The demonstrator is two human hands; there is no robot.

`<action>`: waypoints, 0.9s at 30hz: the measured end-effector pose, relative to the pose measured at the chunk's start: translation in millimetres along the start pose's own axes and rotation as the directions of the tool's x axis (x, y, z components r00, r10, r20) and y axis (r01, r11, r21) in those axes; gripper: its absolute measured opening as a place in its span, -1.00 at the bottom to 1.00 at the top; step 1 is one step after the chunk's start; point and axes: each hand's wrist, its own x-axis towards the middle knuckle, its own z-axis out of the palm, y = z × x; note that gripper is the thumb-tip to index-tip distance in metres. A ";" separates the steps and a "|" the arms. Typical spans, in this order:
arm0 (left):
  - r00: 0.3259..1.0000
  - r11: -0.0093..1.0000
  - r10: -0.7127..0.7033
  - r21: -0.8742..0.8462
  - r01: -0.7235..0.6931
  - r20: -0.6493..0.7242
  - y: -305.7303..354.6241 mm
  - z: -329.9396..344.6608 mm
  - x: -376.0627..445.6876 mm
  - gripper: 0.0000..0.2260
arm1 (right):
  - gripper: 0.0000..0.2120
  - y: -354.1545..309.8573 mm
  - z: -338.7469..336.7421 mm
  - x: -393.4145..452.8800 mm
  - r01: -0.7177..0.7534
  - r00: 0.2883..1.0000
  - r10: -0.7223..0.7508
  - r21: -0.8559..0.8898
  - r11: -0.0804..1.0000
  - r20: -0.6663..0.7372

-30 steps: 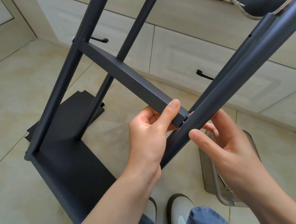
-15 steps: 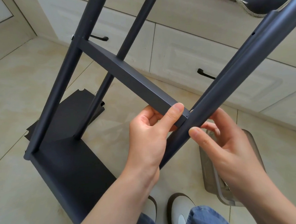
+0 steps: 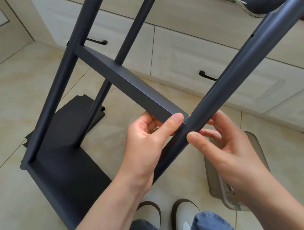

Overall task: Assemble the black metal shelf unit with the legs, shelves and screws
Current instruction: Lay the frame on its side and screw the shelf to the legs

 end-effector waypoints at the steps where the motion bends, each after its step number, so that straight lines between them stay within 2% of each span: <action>1: 1.000 1.000 0.001 0.016 -0.001 0.017 -0.6 -2.8 -0.7 -0.74 | -0.68 -1.5 -0.1 0.0 -0.009 1.000 0.009 -0.001 1.000 -0.002; 7: 0.989 0.993 0.037 0.110 -0.052 0.141 -3.9 -13.6 -9.5 -0.54 | -0.69 -9.3 -8.1 6.4 -0.076 0.997 0.075 0.037 0.996 0.035; 10: 0.993 0.983 0.074 0.161 -0.089 0.096 -4.1 -6.7 -11.3 -0.43 | -0.77 -14.3 -10.7 6.6 -0.102 0.993 0.097 0.068 0.993 0.064; 13: 0.996 0.983 0.080 0.161 -0.086 0.044 -2.3 -0.9 -11.9 -0.48 | -0.73 -17.2 -12.4 2.0 -0.160 0.984 0.153 0.076 0.984 0.090; 15: 0.997 0.982 0.079 0.170 -0.081 0.022 -1.7 0.1 -12.7 -0.50 | -0.68 -12.8 -16.8 -1.3 -0.217 0.976 0.216 0.095 0.972 0.015; 17: 0.996 0.978 0.086 0.191 -0.086 0.010 -0.9 0.8 -15.0 -0.50 | -0.78 -3.3 -20.9 -0.9 -0.297 0.940 0.326 0.229 0.927 -0.099; 18: 0.996 0.975 0.092 0.203 -0.090 0.000 -0.5 1.2 -16.2 -0.51 | -0.77 4.4 -21.3 1.7 -0.372 0.894 0.434 0.359 0.856 -0.108; 19: 0.995 0.973 0.099 0.212 -0.094 -0.011 0.4 1.8 -17.6 -0.50 | -0.73 12.4 -20.1 6.1 -0.459 0.831 0.555 0.512 0.726 -0.043; 20: 0.994 0.971 0.106 0.217 -0.100 -0.018 1.2 2.2 -19.2 -0.50 | -0.65 19.6 -17.3 11.8 -0.539 0.761 0.642 0.641 0.547 0.092; 21: 0.993 0.970 0.114 0.218 -0.106 -0.024 1.2 2.1 -20.5 -0.50 | -0.56 23.3 -13.7 16.4 -0.590 0.704 0.663 0.729 0.347 0.254; 22: 0.993 0.970 0.117 0.219 -0.108 -0.030 1.3 1.8 -22.0 -0.50 | -0.49 25.9 -10.5 20.8 -0.608 0.676 0.628 0.774 0.178 0.386; 23: 0.993 0.970 0.115 0.219 -0.106 -0.032 3.0 2.0 -24.3 -0.49 | -0.46 26.2 -7.7 24.2 -0.601 0.676 0.572 0.797 0.062 0.465; 25: 0.994 0.970 0.107 0.224 -0.097 -0.032 7.1 0.4 -29.9 -0.48 | -0.54 20.0 -2.8 28.2 -0.575 0.708 0.491 0.818 -0.017 0.508; 27: 0.994 0.964 0.106 0.247 -0.096 -0.028 13.0 -2.4 -35.4 -0.49 | -0.65 9.1 2.3 29.1 -0.569 0.729 0.465 0.822 0.005 0.502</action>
